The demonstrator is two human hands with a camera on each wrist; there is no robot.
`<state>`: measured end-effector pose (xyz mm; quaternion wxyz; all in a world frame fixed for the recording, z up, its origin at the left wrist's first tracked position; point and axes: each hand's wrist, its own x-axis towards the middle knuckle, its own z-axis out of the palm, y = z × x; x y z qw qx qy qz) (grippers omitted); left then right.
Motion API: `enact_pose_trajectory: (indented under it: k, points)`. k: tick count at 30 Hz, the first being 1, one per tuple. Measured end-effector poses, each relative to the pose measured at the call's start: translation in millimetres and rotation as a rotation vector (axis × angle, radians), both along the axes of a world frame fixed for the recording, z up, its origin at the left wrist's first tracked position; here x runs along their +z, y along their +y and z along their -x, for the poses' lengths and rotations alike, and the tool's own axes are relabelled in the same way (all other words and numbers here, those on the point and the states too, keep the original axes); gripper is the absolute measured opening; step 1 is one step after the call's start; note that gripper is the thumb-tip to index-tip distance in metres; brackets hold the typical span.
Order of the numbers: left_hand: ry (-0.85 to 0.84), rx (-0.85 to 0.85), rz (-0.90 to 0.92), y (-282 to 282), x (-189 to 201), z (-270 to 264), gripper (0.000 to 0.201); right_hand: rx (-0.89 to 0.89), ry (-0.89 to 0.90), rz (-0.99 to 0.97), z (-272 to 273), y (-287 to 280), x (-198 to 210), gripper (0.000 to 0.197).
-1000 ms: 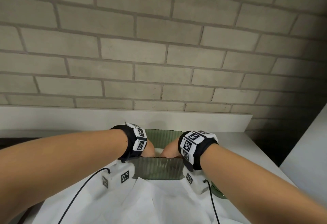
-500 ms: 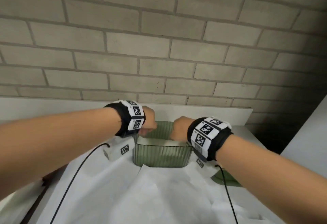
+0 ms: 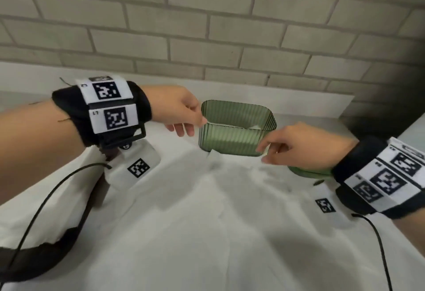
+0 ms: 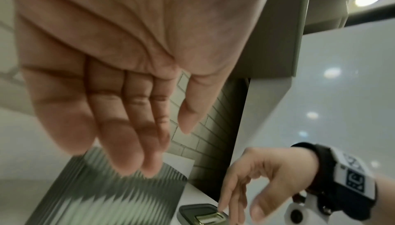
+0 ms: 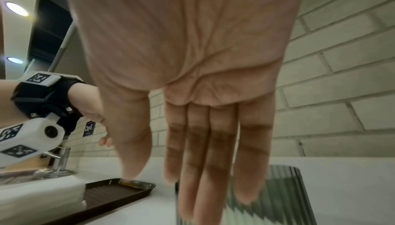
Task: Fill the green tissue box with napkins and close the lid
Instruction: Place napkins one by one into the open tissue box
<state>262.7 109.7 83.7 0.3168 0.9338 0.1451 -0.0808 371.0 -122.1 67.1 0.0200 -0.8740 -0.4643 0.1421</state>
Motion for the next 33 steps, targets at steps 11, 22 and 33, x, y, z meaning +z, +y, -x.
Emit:
enact_pose_trajectory:
  k: [11, 22, 33]
  points:
    - [0.263, -0.134, -0.138, -14, -77, 89, 0.022, 0.060, 0.249, 0.164, 34, -4, -61, 0.039]
    - [0.354, -0.139, -0.117, -37, -118, 104, 0.061, 0.256, 0.289, 0.254, 78, 15, -83, 0.049]
    - [0.148, -0.201, -0.129, -32, -127, 91, 0.021, 0.416, 0.194, 0.322, 99, 9, -94, 0.028]
